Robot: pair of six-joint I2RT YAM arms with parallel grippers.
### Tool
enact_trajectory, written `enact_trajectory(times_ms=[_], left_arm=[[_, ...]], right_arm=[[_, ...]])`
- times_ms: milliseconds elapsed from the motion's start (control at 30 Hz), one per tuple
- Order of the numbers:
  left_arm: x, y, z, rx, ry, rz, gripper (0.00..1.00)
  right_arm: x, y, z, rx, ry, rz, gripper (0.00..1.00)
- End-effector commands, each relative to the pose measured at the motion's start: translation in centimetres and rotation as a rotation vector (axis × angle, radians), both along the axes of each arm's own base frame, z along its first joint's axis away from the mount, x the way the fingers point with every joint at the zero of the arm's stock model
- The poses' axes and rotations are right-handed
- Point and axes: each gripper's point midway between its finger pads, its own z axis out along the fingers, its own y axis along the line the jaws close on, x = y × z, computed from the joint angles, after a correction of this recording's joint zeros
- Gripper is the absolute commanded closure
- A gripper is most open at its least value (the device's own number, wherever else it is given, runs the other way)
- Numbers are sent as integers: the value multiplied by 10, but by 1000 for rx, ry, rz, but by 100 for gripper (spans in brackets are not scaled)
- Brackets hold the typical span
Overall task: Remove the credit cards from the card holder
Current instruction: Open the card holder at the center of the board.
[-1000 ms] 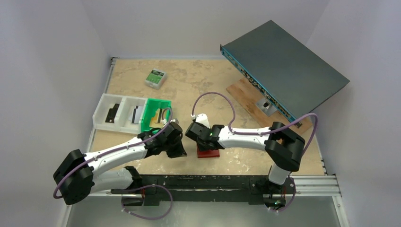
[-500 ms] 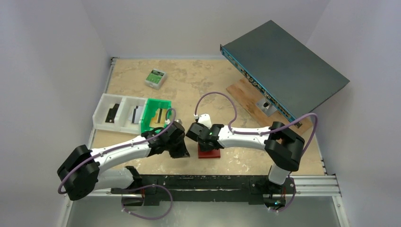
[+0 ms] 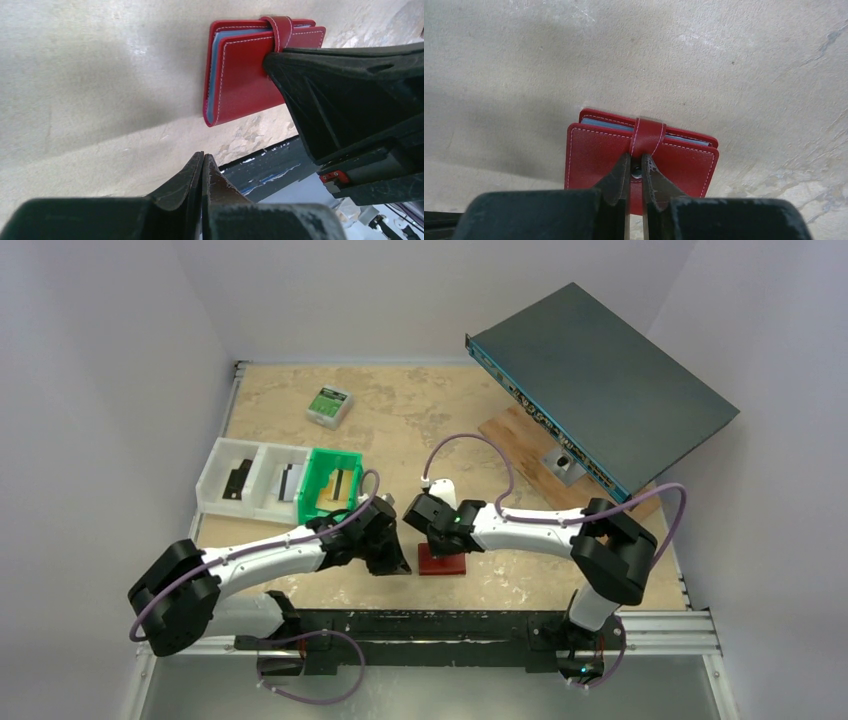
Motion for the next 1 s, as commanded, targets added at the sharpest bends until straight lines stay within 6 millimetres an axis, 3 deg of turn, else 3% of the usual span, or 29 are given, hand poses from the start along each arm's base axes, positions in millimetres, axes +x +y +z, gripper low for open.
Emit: enact_trajectory(times_ms=[0, 267, 367, 733, 967], left_arm=[[6, -25, 18, -87, -10, -1, 100], [16, -35, 21, -91, -23, 4, 100], [21, -31, 14, -42, -26, 14, 100], [30, 11, -41, 257, 17, 41, 100], [40, 33, -41, 354, -15, 47, 100]], right_arm=[[-21, 4, -11, 77, 145, -38, 100], [-10, 32, 15, 401, 223, -168, 100], [-8, 38, 21, 486, 235, -212, 100], [-17, 19, 24, 560, 240, -262, 100], [-17, -12, 20, 512, 199, -262, 100]])
